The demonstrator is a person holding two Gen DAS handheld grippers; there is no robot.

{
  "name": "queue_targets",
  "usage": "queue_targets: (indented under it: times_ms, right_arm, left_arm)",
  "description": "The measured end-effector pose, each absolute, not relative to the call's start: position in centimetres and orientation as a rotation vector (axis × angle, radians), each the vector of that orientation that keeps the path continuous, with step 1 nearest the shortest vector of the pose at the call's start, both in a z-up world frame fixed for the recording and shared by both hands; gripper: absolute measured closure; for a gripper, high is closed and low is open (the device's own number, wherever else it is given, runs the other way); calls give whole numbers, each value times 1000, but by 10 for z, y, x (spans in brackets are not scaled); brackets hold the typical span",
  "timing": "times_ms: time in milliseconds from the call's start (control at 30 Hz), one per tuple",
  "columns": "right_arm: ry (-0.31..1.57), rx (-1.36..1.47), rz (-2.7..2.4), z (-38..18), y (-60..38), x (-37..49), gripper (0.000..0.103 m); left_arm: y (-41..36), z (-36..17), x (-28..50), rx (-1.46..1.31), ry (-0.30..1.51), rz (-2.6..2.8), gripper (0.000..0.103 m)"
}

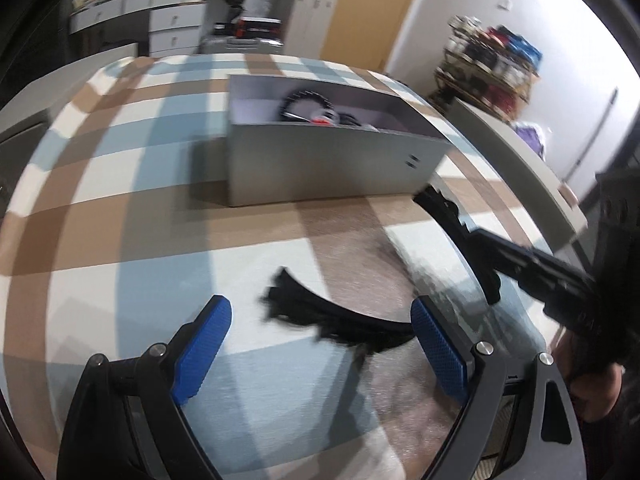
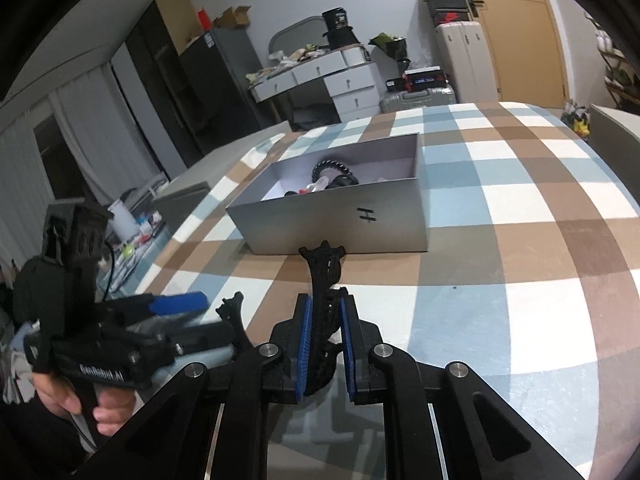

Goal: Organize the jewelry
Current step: 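Close the right gripper on a black claw clip, then close the left gripper on a long black claw clip while the right holds its clip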

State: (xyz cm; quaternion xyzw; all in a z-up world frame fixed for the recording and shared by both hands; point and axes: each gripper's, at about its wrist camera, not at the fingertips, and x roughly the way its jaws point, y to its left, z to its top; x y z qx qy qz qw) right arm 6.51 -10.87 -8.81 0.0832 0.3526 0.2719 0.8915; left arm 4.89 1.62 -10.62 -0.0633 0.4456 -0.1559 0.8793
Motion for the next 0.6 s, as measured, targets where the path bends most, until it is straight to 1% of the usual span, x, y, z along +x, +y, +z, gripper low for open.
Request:
queue_targets:
  times_ms: [433,600]
  right_arm:
    - [731,222,559,-93,-125,63,89]
    - [730,231,558,-94,-128,62,89]
  left_arm:
    - [-22,-117,49,128,933,-276,9]
    - [-21,-117,50,138,944,-283,11]
